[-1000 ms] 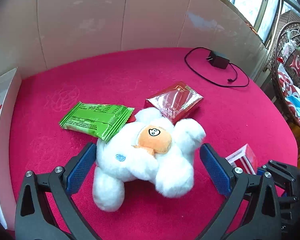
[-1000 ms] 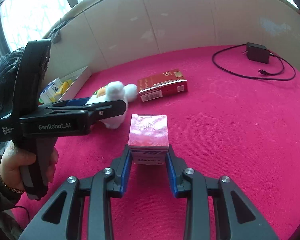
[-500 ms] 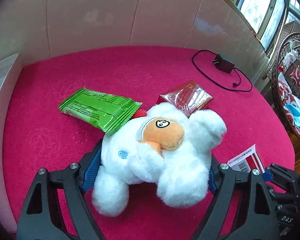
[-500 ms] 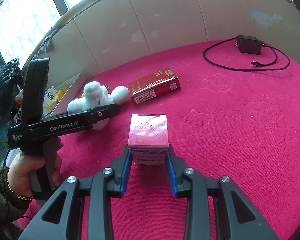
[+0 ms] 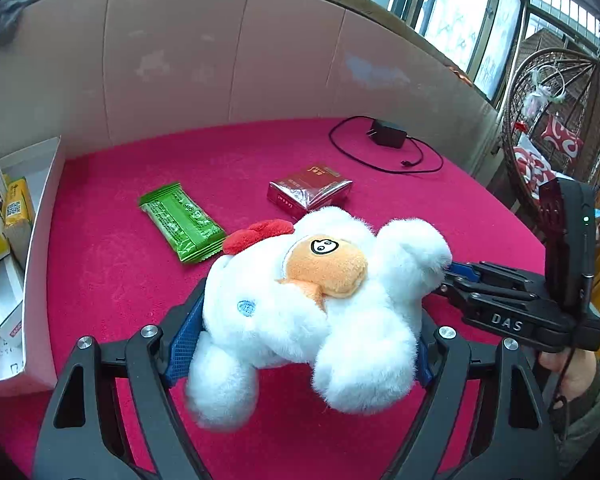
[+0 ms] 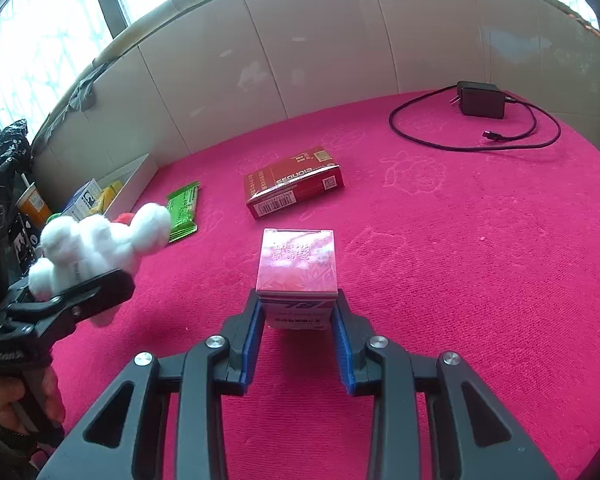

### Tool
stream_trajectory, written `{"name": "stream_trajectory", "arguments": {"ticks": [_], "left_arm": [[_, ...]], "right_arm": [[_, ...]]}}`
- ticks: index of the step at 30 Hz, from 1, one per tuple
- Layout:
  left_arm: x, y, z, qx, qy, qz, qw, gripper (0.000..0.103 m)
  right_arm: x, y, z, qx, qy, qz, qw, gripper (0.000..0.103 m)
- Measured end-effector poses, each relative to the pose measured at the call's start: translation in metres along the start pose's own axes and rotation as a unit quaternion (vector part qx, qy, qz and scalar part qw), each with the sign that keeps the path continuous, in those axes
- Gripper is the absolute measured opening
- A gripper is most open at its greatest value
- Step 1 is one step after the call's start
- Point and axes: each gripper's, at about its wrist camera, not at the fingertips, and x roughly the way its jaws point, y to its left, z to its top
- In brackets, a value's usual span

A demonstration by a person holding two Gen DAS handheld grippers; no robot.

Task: Organize objects
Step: 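Carry the white plush toy and pink box over the white tray with both tools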

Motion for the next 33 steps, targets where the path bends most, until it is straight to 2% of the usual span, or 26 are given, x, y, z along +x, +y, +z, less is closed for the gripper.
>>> {"name": "stream_trajectory", "arguments": {"ticks": [2, 6, 15, 33], "left_arm": [[-0.011, 0.004, -0.001, -0.005, -0.007, -0.006, 0.9999, 0.083], [-0.033, 0.010, -0.003, -0.016, -0.024, -0.006, 0.9996, 0.083], [-0.056, 0.028, -0.006, -0.043, -0.048, 0.003, 0.9979, 0.083], [-0.102, 0.069, -0.015, -0.081, -0.107, 0.028, 0.9905, 0.083]], "right_arm": [[-0.006, 0.004, -0.002, -0.005, -0.012, -0.007, 1.000, 0.032], [-0.016, 0.015, -0.009, -0.005, -0.024, 0.006, 1.000, 0.032], [-0.031, 0.056, -0.004, -0.042, -0.042, 0.031, 0.998, 0.032], [-0.035, 0.124, 0.000, -0.099, -0.040, 0.046, 0.993, 0.032]]}}
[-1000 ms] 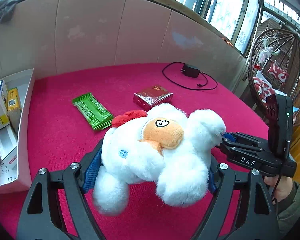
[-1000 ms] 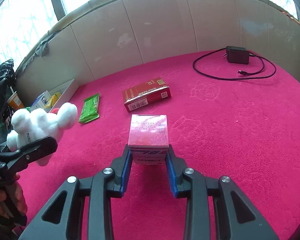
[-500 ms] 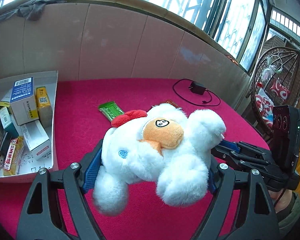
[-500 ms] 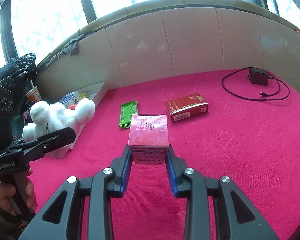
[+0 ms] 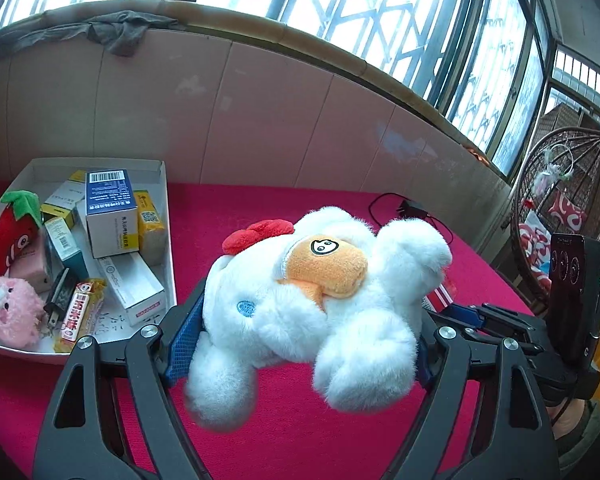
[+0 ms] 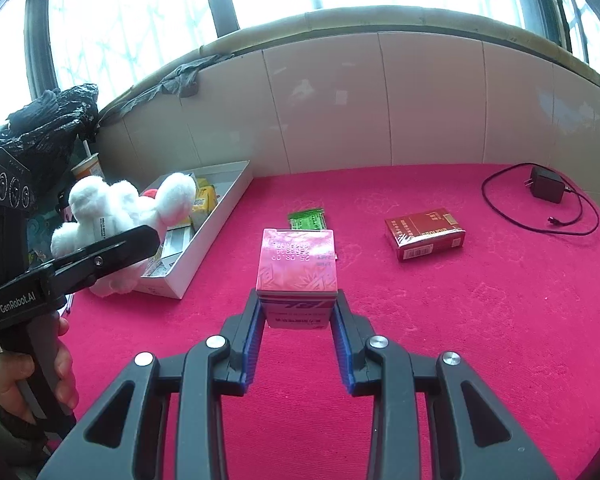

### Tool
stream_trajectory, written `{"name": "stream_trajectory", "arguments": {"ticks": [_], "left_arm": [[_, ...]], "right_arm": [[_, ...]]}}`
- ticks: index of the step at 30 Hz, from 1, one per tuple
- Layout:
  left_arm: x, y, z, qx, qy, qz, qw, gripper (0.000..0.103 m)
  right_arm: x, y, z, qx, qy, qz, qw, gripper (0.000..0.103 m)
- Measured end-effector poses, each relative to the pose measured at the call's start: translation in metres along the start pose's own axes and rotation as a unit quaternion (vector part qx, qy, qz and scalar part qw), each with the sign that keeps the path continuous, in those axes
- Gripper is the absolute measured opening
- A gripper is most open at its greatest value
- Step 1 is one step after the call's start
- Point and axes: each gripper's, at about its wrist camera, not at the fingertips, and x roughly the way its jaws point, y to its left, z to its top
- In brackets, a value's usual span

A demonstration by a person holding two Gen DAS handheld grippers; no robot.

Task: Organize objects
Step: 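Carry the white plush toy and pink box over the white tray with both tools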

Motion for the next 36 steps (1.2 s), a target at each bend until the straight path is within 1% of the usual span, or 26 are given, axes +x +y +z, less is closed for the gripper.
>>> {"name": "stream_trajectory", "arguments": {"ticks": [10, 16, 29, 36], "left_arm": [[-0.017, 0.025, 0.002, -0.021, -0.020, 0.011, 0.9995, 0.083], [-0.032, 0.043, 0.004, -0.035, -0.034, 0.022, 0.9986, 0.083], [-0.061, 0.091, 0.000, -0.072, -0.057, 0.059, 0.9940, 0.083], [-0.071, 0.117, -0.001, -0.084, -0.063, 0.092, 0.9902, 0.083]], "right_arm": [[0.003, 0.030, 0.007, -0.027, 0.004, 0.005, 1.000, 0.032], [0.009, 0.056, 0.016, -0.050, 0.001, 0.013, 0.999, 0.032], [0.033, 0.120, 0.029, -0.107, 0.011, 0.043, 0.993, 0.032], [0.051, 0.147, 0.034, -0.126, 0.022, 0.056, 0.990, 0.032]]}}
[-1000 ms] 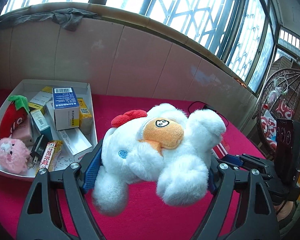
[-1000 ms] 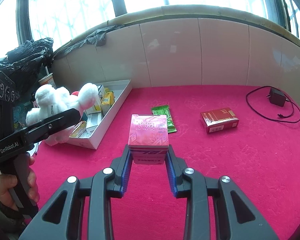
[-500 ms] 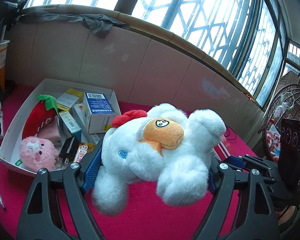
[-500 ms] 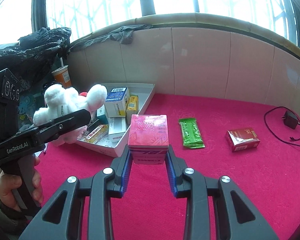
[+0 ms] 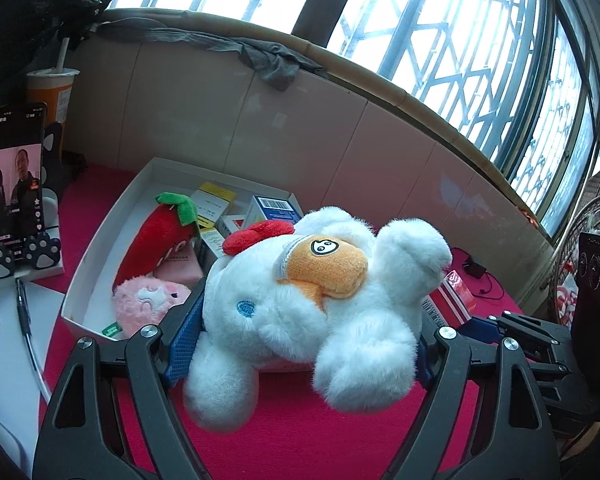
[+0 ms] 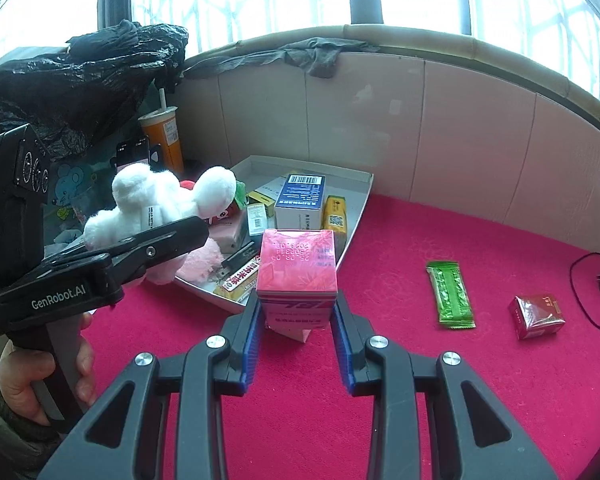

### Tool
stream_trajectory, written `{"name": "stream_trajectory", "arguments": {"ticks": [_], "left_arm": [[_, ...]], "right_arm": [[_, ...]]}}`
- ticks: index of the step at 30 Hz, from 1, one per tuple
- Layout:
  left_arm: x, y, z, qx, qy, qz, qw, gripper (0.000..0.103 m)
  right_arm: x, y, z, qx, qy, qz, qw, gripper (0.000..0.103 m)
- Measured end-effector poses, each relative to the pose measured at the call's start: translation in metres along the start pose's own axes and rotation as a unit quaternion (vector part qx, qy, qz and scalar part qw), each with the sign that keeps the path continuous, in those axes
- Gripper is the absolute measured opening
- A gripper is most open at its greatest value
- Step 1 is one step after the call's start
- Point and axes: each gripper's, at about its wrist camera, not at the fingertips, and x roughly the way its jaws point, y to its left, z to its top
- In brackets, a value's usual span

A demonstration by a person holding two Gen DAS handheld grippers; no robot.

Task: Organize objects
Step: 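Carry the white plush toy and pink box over the white tray with both tools, then lower the plush toy and pink box into the tray and open both tools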

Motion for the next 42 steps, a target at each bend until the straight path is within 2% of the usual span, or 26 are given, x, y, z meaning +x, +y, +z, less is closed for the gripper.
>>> {"name": "stream_trajectory", "arguments": {"ticks": [14, 22, 34, 42], "left_arm": [[0.004, 0.045, 0.028, -0.009, -0.010, 0.054, 0.9984, 0.083], [0.025, 0.058, 0.073, -0.005, -0.019, 0.081, 0.9965, 0.083], [0.092, 0.061, 0.100, 0.020, 0.031, 0.121, 0.9919, 0.083], [0.104, 0.064, 0.105, 0.026, 0.046, 0.137, 0.9892, 0.087]], "right_arm": [[0.037, 0.026, 0.025, -0.018, 0.018, 0.017, 1.000, 0.032], [0.059, 0.028, 0.034, -0.010, 0.031, 0.023, 0.999, 0.032], [0.109, 0.045, 0.046, -0.018, 0.063, 0.031, 0.997, 0.032], [0.141, 0.050, 0.045, -0.023, 0.055, 0.010, 0.998, 0.032]]}}
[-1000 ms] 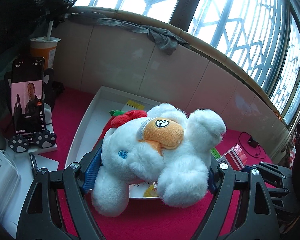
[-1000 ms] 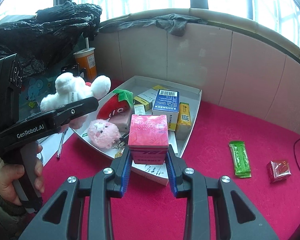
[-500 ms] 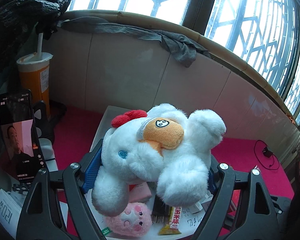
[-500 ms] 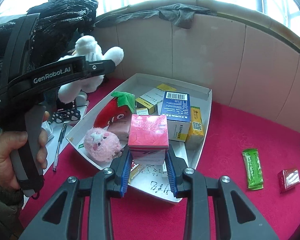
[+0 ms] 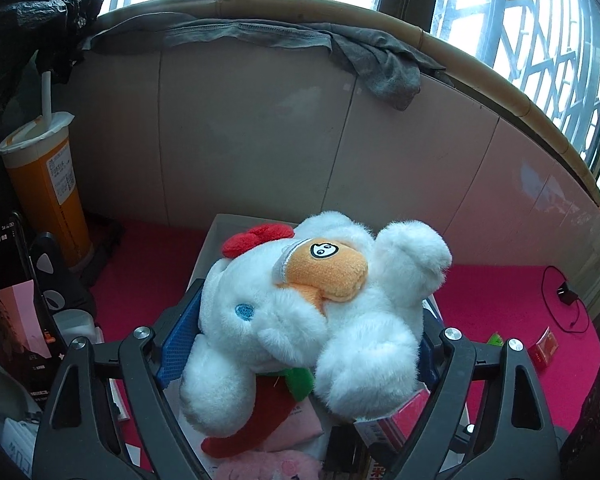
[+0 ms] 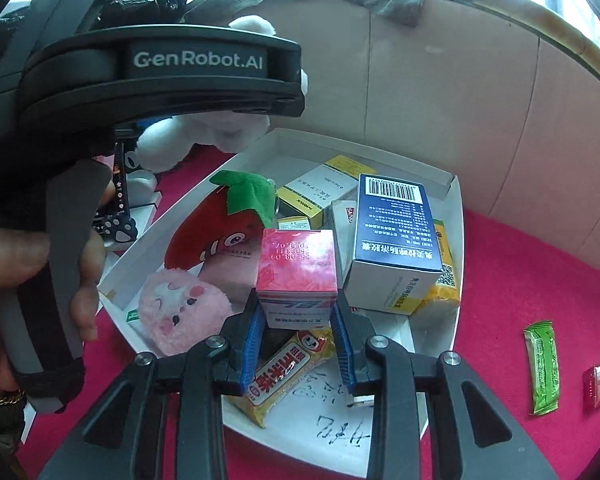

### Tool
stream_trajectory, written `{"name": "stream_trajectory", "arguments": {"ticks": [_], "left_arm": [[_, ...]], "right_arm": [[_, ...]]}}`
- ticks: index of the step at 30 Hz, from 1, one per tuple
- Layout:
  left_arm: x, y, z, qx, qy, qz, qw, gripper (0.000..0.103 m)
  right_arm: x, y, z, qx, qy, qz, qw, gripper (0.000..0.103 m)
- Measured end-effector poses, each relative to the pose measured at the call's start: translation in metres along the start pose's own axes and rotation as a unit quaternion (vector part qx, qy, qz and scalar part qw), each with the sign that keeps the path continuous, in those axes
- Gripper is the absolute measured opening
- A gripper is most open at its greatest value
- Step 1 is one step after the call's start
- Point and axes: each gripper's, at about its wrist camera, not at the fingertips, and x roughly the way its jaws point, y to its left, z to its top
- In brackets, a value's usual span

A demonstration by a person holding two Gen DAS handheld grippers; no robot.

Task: Organize objects
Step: 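Lower the plush toy and pink box into the tray and open both tools, then move both open tools toward the green snack bar and red pack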

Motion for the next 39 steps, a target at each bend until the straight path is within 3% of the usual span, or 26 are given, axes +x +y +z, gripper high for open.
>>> {"name": "stream_trajectory", "arguments": {"ticks": [4, 6, 8, 10, 11, 24, 34, 39], "left_arm": [[0.001, 0.001, -0.001, -0.003, -0.002, -0.001, 1.0000, 0.090], [-0.005, 0.000, -0.001, -0.003, -0.019, 0.005, 0.9998, 0.101], [-0.013, -0.003, 0.000, 0.002, -0.036, 0.015, 0.9992, 0.103], [-0.021, -0.005, 0.003, 0.004, -0.043, 0.015, 0.9990, 0.103], [-0.025, -0.005, 0.003, 0.002, -0.046, 0.011, 0.9989, 0.103], [-0.062, -0.026, 0.001, -0.001, -0.066, -0.013, 0.9977, 0.103], [-0.079, -0.092, -0.023, 0.049, -0.053, -0.086, 0.9936, 0.103], [-0.066, -0.135, -0.048, 0.083, -0.019, -0.116, 0.9896, 0.103]], "right_arm": [[0.003, 0.000, 0.001, -0.004, -0.011, -0.013, 1.000, 0.033], [0.000, 0.000, 0.002, -0.003, -0.019, -0.015, 1.000, 0.033], [-0.007, 0.001, 0.002, -0.006, -0.032, -0.020, 0.999, 0.046], [-0.017, -0.001, 0.000, -0.002, -0.048, -0.021, 0.999, 0.080], [-0.023, -0.003, -0.001, 0.003, -0.056, -0.021, 0.998, 0.081], [-0.085, -0.036, -0.026, 0.070, -0.096, -0.027, 0.993, 0.081], [-0.119, -0.100, -0.080, 0.163, -0.080, -0.046, 0.982, 0.081], [-0.138, -0.144, -0.118, 0.207, -0.075, -0.081, 0.972, 0.081]]}}
